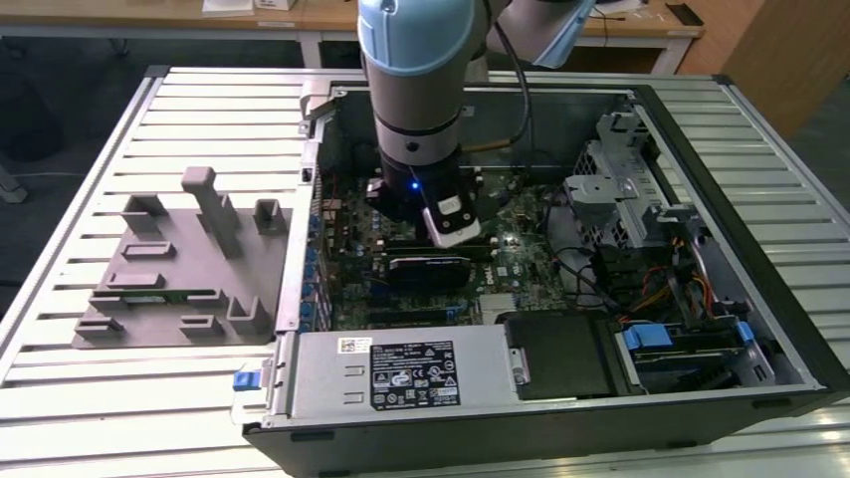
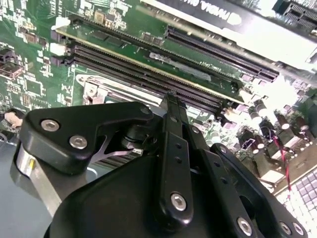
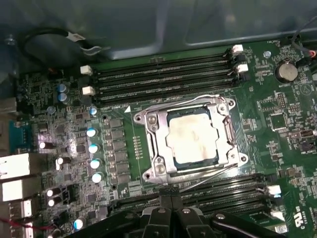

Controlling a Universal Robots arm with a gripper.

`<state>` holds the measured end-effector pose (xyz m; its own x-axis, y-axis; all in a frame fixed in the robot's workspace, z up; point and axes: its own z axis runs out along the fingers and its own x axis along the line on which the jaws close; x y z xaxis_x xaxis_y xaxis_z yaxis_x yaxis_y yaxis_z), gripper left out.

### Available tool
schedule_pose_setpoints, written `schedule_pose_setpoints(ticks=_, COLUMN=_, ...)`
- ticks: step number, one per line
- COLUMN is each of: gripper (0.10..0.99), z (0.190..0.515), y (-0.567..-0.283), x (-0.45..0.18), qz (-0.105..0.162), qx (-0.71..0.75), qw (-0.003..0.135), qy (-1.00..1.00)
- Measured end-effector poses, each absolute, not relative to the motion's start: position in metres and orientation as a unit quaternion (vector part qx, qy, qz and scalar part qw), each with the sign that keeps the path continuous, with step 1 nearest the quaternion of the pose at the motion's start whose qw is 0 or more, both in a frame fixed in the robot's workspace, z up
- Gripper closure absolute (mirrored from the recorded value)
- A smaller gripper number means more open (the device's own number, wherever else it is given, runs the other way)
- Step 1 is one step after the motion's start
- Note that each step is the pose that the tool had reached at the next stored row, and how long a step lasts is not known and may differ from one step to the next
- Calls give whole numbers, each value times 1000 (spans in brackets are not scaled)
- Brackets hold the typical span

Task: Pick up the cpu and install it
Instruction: 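Install the second cpu locking lever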

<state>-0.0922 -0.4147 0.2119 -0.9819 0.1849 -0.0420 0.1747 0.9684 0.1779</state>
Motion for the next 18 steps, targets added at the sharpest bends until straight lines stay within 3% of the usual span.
schedule_pose_setpoints(ticks=8, gripper=980, z=208, y=-419, x=-99, qz=125, qx=89, qw=25, qy=988)
schedule_pose_setpoints(ticks=18, gripper=980, z=201, y=-419, x=-103, qz=135, qx=89, qw=24, qy=987)
